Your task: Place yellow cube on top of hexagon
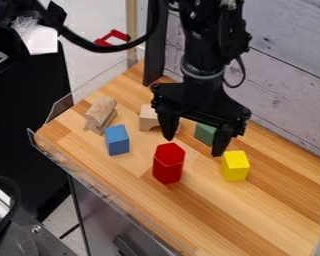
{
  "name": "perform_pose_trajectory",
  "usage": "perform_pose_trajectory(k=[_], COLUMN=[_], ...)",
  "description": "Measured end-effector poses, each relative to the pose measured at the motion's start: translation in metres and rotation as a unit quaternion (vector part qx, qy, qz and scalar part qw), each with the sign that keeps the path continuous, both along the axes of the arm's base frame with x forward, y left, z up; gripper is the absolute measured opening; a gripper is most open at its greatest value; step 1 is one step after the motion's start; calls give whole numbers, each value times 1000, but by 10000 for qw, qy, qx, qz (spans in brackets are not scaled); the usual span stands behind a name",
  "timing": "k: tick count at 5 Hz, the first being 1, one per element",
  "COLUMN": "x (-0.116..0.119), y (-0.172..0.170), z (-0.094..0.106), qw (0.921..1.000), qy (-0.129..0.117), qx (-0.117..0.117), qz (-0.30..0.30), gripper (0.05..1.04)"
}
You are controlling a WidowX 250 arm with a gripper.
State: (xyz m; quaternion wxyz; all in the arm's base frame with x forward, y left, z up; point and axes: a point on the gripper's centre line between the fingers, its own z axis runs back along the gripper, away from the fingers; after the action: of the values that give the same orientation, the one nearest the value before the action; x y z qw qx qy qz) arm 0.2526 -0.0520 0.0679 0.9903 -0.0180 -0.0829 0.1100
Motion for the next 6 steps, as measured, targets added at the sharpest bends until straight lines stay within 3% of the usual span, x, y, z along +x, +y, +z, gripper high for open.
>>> perform_pose_trajectory(k=[2,4,6], x=[-5,12,28], y=[-2,-19,-36], z=[-14,-21,-31], qw=[9994,9982,9972], qy=[258,294,240], qx=[17,0,-203], qz=[219,514,672], gripper=[1000,1000,1000])
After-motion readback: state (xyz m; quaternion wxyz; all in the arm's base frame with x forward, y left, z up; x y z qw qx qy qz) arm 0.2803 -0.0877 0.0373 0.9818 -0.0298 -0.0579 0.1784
